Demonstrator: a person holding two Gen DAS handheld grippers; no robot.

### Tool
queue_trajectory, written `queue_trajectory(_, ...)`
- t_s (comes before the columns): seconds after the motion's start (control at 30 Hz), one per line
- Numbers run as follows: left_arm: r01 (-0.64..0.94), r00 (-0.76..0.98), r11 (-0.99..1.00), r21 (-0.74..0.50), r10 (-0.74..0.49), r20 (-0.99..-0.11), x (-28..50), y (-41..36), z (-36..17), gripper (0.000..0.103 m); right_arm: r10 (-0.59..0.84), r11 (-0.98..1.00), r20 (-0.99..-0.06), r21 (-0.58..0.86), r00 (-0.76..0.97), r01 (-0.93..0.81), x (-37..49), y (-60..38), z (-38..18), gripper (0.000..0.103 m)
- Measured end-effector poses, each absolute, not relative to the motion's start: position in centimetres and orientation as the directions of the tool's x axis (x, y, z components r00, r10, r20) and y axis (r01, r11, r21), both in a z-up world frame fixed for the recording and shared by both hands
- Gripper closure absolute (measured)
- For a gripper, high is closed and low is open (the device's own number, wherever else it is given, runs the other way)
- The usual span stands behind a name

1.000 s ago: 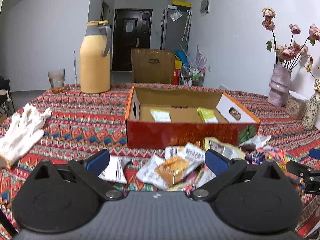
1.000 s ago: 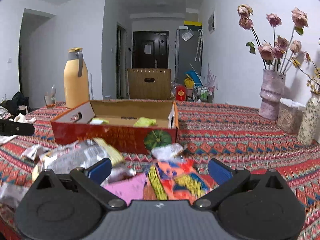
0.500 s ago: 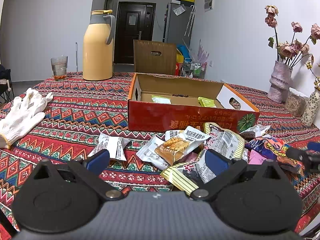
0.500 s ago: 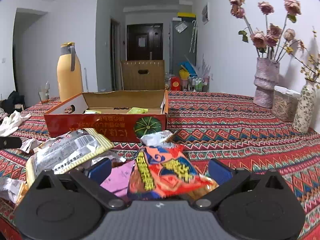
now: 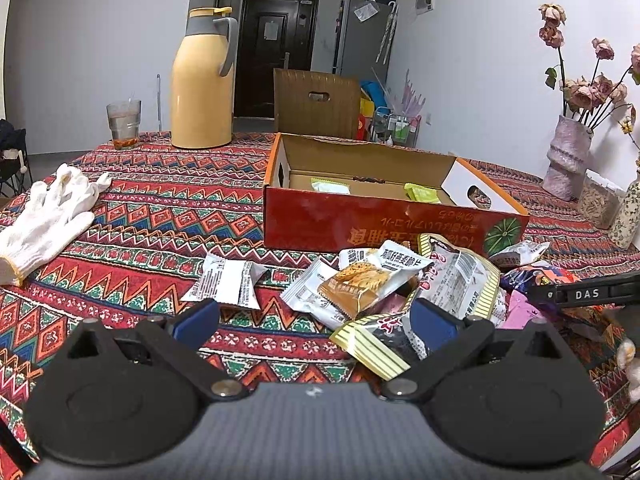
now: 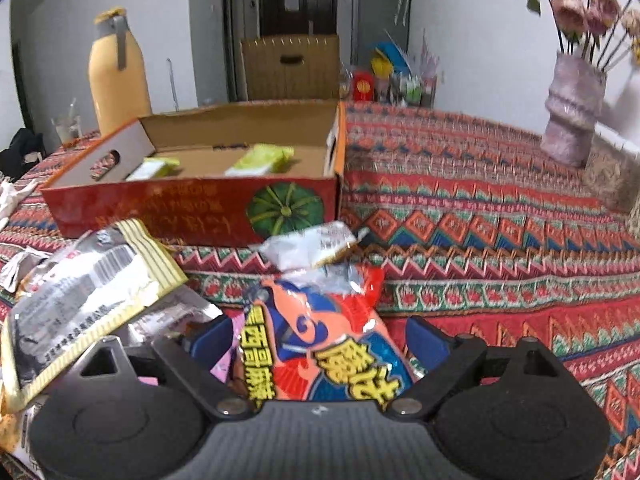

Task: Organize snacks
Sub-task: 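Grasp the orange-and-blue chip bag with the right tool while the left grasps a gold wrapper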

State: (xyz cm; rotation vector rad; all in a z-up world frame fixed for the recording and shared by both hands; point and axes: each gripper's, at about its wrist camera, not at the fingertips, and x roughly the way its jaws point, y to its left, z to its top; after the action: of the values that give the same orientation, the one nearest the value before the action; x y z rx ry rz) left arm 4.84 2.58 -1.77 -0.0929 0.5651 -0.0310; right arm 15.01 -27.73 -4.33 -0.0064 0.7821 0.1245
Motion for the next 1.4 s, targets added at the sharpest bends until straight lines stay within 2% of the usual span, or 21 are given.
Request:
queue_trajectory(0.07,0.003,0.842,0.995,-0.097,-0.055,-0.537,5.0,2.6,-1.9,0.000,0.115,0.992,-0.704,0.048,0.700,-0.115,15.0,-27.8,-4.6,0.022)
queue_trajectory(0.2,0.003,0.836,0.995,-0.099,-0.057,-0.545,5.1,2.5,-2.1,0.000,0.132,0.990,-0.695,0.056,0.707,-0.130,14.6,-28.0,-4.5,0.038)
queue_trajectory(0.33,0.004,0.834,0.995,-0.101,-0.059,-0.548,5.0,2.5,-2.1,0.000,0.140,0.989,-0.670,0.060,0.729,-0.135,13.9,-28.1,-4.1,0.043)
queue_trajectory(0.83,-0.034,0.800,0.996,-0.080,-0.021,-0.599,4.9,3.7,-2.3,0.000,0.125,0.991,-0.452,0.092,0.883,-0.093,5.7,-28.2,-1.5,0.044)
queue_trajectory(1.17,-0.059,0.739,0.997,-0.050,0.010,-0.673,2.5,3.8,-3.9,0.000,0.161,0.985,-0.457,0.131,0.875,-0.113,2.8,-27.0,-2.7,0.044)
queue_trajectory(1.4,-0.081,0.724,0.997,-0.006,0.055,-0.688,1.5,2.2,-5.3,0.001,0.189,0.980,-0.456,0.137,0.870,-0.142,0.8,-25.8,-3.0,0.044)
